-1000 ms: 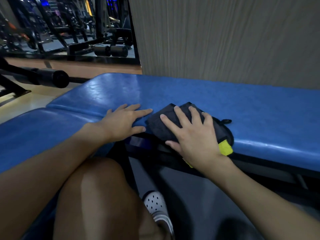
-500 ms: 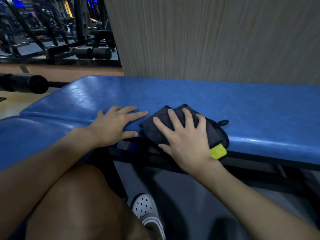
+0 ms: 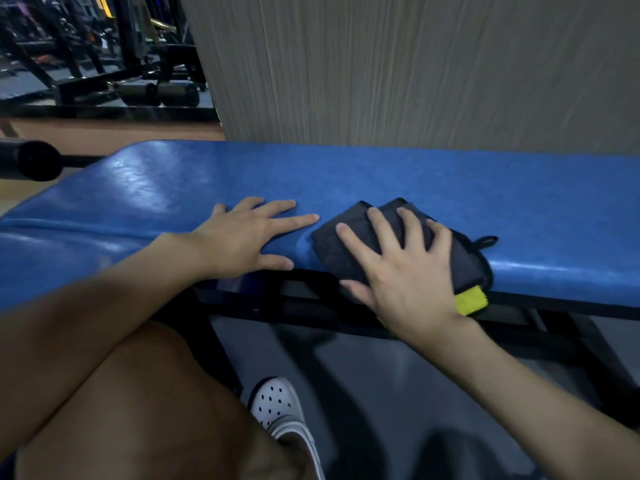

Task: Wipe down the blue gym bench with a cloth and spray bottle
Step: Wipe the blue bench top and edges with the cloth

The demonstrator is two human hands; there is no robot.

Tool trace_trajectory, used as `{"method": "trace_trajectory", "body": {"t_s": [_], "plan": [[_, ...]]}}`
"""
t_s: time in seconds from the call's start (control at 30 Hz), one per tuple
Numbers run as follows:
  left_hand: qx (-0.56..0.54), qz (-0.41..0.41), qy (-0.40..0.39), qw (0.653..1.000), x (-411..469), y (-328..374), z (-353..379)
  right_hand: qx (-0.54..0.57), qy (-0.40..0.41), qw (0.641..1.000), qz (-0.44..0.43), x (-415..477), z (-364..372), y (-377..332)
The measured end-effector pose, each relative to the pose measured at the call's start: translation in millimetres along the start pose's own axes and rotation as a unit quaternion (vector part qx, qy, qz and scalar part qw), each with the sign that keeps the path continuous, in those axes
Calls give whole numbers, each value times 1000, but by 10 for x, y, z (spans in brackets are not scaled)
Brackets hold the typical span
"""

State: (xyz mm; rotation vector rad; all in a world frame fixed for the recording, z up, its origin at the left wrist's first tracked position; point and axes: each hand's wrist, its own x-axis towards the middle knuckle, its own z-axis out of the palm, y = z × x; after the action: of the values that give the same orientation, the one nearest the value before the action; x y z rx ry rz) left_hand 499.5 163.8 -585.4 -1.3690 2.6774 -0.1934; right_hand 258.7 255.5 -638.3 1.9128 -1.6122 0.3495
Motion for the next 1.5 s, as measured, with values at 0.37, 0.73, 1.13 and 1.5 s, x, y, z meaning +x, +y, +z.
{"method": "trace_trajectory", "body": {"t_s": [0.37,0.73,1.13,1.5], "plan": [[-14,89,16,996,305,587,-104,-21,69,993,88,-650,60,892],[-30,69,33,997,349,629,-92,4,166,977,133,-458,252,451],[-50,89,26,994,638,1231,-201,15,218,900,378,-491,304,556],[-86,133,32,987,747,1678,-280,-3,230,880,415,-1025,312,1584]]}}
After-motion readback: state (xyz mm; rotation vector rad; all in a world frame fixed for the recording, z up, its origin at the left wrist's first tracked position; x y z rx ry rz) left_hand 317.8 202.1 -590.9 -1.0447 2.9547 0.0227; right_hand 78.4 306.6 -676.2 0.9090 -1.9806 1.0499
